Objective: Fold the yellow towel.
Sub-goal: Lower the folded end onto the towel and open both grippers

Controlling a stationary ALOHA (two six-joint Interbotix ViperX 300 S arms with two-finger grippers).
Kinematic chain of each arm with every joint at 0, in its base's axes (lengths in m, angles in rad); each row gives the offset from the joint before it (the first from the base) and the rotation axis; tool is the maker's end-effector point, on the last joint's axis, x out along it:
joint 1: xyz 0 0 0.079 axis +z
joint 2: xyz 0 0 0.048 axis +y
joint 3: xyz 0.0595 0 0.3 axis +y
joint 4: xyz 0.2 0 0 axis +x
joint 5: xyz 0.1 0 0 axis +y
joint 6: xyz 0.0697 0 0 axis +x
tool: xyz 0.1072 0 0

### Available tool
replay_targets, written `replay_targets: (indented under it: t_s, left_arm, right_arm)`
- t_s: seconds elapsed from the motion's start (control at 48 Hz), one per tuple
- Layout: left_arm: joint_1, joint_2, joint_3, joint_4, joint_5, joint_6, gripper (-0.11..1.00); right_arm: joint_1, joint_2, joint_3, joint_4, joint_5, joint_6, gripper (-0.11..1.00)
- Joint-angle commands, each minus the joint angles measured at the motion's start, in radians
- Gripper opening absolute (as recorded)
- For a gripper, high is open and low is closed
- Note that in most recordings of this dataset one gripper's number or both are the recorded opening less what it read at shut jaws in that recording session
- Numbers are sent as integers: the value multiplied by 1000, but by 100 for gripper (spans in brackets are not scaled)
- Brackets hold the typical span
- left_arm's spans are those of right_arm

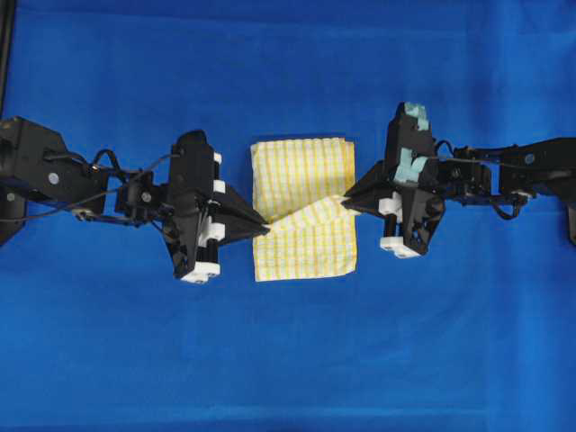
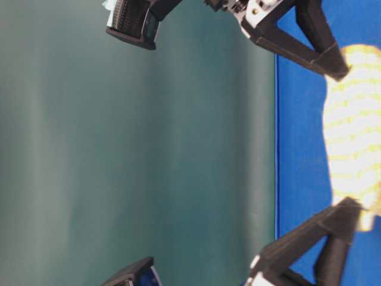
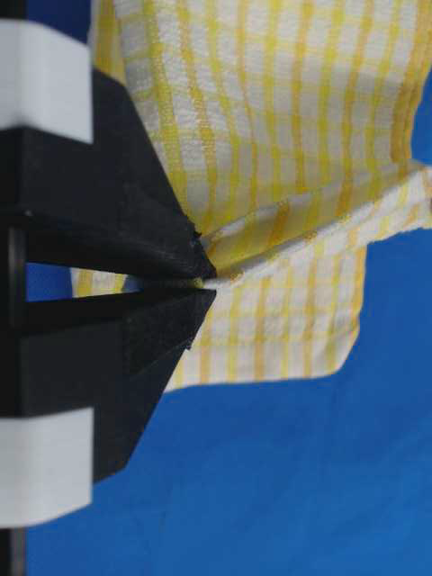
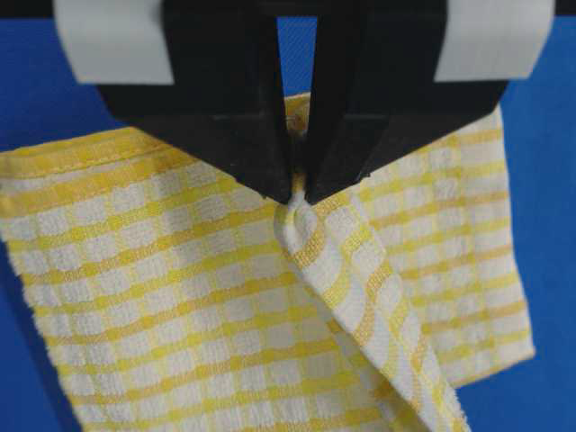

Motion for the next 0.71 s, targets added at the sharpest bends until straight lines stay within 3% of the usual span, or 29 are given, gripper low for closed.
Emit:
replay_targets:
  t_s: [0.0, 0.313, 0.688]
  left_arm:
    - [-20, 12, -15, 0, -18, -2, 2]
    - [-48, 41, -34, -2, -21, -12, 2]
    - [-49, 40, -34, -2, 29, -11, 2]
  right_arm:
    - [14, 2, -11, 6, 0, -2, 6]
    - [58, 28, -23, 40, -3, 0, 6]
    - [86, 40, -40, 44, -3, -2, 6]
